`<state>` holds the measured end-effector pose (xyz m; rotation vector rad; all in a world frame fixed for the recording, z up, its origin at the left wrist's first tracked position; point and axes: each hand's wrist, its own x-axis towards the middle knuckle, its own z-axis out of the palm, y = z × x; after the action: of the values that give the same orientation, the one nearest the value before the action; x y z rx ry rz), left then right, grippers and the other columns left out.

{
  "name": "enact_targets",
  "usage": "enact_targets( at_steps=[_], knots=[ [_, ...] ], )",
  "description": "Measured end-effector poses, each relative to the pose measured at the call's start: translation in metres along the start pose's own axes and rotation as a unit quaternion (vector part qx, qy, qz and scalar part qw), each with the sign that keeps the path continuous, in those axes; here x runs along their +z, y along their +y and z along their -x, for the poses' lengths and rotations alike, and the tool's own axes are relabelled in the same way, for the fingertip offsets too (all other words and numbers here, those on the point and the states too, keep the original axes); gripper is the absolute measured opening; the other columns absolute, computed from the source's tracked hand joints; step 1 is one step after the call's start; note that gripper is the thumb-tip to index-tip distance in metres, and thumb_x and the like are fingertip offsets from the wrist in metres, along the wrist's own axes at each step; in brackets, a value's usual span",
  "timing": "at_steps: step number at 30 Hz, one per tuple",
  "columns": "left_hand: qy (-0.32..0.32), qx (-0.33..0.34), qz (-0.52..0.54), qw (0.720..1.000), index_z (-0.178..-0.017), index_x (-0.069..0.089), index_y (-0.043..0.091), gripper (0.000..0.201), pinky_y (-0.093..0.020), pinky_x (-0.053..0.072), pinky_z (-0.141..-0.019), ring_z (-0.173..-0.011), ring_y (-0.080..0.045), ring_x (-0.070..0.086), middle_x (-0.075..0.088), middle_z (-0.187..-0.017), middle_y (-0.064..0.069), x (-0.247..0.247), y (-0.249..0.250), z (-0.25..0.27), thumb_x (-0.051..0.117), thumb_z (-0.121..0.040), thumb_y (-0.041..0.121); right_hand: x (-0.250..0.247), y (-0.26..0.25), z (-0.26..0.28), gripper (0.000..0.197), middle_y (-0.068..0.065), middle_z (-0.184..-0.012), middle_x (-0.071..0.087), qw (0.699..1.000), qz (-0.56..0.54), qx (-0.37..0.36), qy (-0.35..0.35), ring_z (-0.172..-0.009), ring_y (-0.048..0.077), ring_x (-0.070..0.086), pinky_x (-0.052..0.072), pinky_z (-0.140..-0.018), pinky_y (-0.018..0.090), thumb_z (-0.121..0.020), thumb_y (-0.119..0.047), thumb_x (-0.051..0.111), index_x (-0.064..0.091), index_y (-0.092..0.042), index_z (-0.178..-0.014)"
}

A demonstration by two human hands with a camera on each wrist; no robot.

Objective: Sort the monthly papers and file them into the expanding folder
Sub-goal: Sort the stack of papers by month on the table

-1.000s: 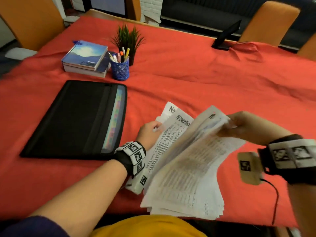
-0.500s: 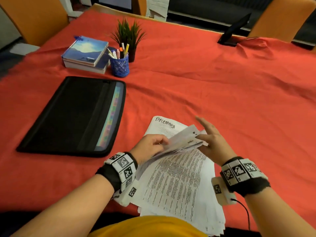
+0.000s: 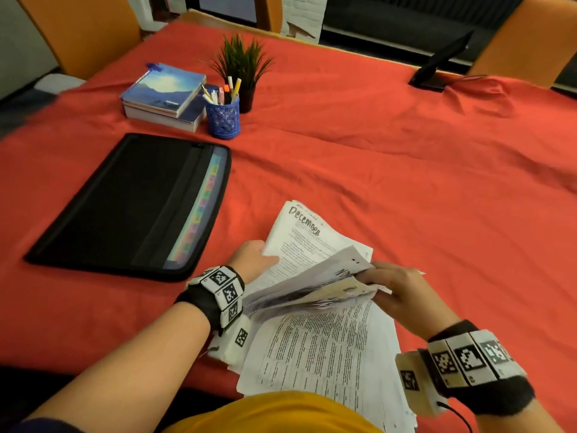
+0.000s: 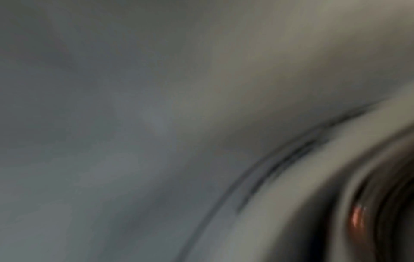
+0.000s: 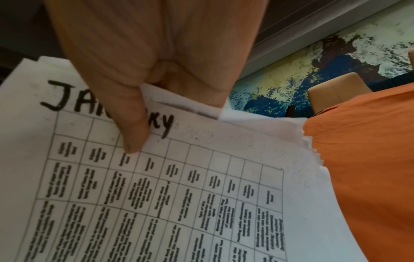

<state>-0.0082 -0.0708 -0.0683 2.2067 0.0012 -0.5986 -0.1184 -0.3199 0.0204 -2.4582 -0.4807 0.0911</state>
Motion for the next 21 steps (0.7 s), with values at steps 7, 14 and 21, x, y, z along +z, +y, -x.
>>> enact_targets(
  at_steps=[7,14,21],
  knots=[
    [0.120,0.016,0.097,0.988,-0.071,0.066,-0.001,0.016,-0.028,0.040,-0.060,-0.062,-0.015,0.050,0.061,-0.067,-0.004,-0.013,-0.003,0.012,0.074,-0.075,0.013,-0.001,0.004,-0.017,0.034,-0.001,-0.085,0.067,0.998,0.010,-0.014,0.055,-0.081,0.006,0.058,0.039,-0.070,0.007,-0.073,-0.009,0.061,0.064,-0.024,-0.103],
    [0.124,-0.029,0.129,0.983,-0.076,0.058,0.003,0.023,-0.024,0.036,-0.052,-0.065,-0.012,0.050,0.056,-0.070,0.000,-0.041,-0.002,0.002,0.074,-0.075,0.020,-0.017,-0.007,-0.097,0.018,0.012,-0.084,0.066,0.996,0.080,-0.017,0.041,-0.078,0.022,0.062,0.035,-0.064,0.021,-0.081,-0.005,0.065,0.067,-0.001,-0.098],
    [0.042,-0.029,0.260,0.964,-0.145,0.026,0.021,0.061,-0.032,0.021,-0.113,-0.134,-0.011,0.031,0.033,-0.142,0.011,-0.048,-0.015,0.005,0.035,-0.095,0.053,0.031,0.004,-0.168,0.046,0.011,-0.124,0.053,0.986,0.135,0.096,-0.016,-0.114,0.028,0.050,0.037,-0.095,0.031,-0.083,-0.017,0.064,0.050,-0.010,-0.127]
  ],
)
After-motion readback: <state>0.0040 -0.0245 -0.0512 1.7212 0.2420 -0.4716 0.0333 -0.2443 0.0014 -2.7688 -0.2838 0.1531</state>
